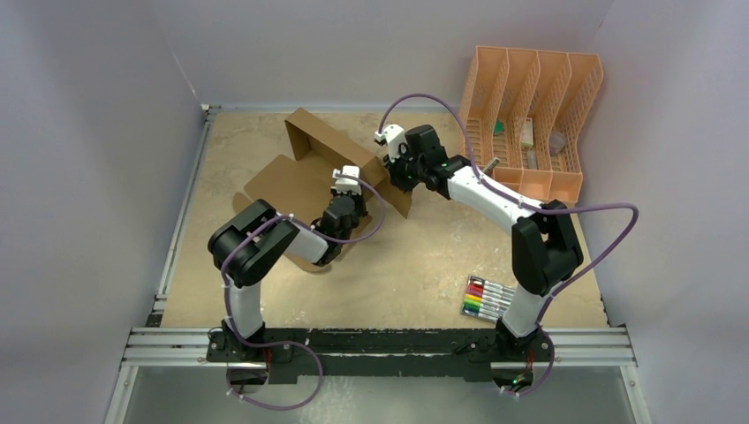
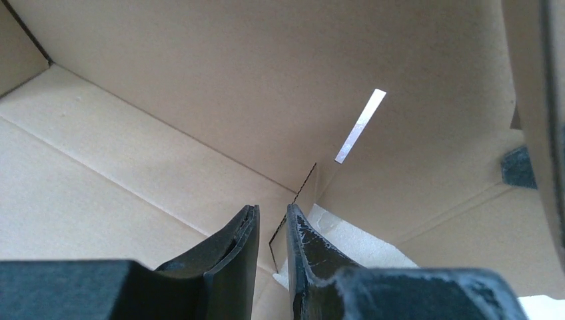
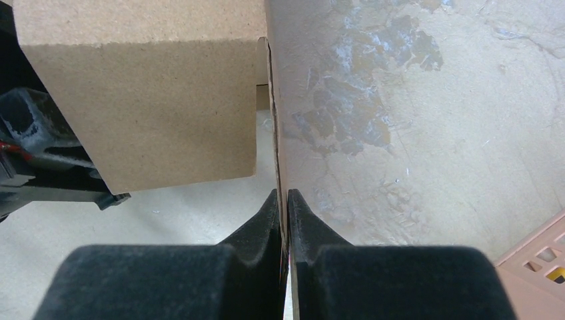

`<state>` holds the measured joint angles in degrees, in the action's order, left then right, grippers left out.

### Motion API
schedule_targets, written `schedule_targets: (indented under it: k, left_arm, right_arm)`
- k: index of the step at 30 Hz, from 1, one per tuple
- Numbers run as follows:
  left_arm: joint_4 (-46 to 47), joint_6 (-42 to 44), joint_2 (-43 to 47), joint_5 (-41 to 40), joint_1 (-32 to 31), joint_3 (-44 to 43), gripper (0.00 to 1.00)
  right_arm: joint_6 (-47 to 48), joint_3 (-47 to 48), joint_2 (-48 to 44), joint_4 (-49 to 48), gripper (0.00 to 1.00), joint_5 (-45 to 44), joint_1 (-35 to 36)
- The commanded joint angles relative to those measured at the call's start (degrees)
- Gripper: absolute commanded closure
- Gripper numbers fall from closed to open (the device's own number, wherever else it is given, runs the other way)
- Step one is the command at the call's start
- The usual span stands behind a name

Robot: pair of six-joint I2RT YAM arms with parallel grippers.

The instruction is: Fold the paper box

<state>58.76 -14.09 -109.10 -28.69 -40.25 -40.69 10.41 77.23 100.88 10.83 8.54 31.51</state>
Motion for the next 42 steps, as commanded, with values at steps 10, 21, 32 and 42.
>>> schedule_targets:
  k: [10, 21, 32, 42]
  left_arm:
    - [-0.3, -10.8, 3.8, 3.8, 1.2, -0.8, 0.73]
    - [-3.4, -12.9, 10.2, 4.8, 1.7, -0.4, 0.63]
    - [-24.4, -6.9, 31.3, 7.3, 14.3, -0.2, 0.50]
    - [-29.2, -10.4, 21.6, 26.4, 36.1, -16.8, 0.39]
  right_arm:
    - [-8.4, 3.0, 0.6, -0.9, 0.96, -5.4, 0.8]
    - [-14.9, 5.0, 2.6, -1.9, 0.99, -12.4, 2.7]
    - [-16.4, 5.0, 2.9, -3.4, 1.00, -14.2, 2.7]
    - [-13.0, 3.9, 2.7, -4.4, 1.00, -11.8, 2.7]
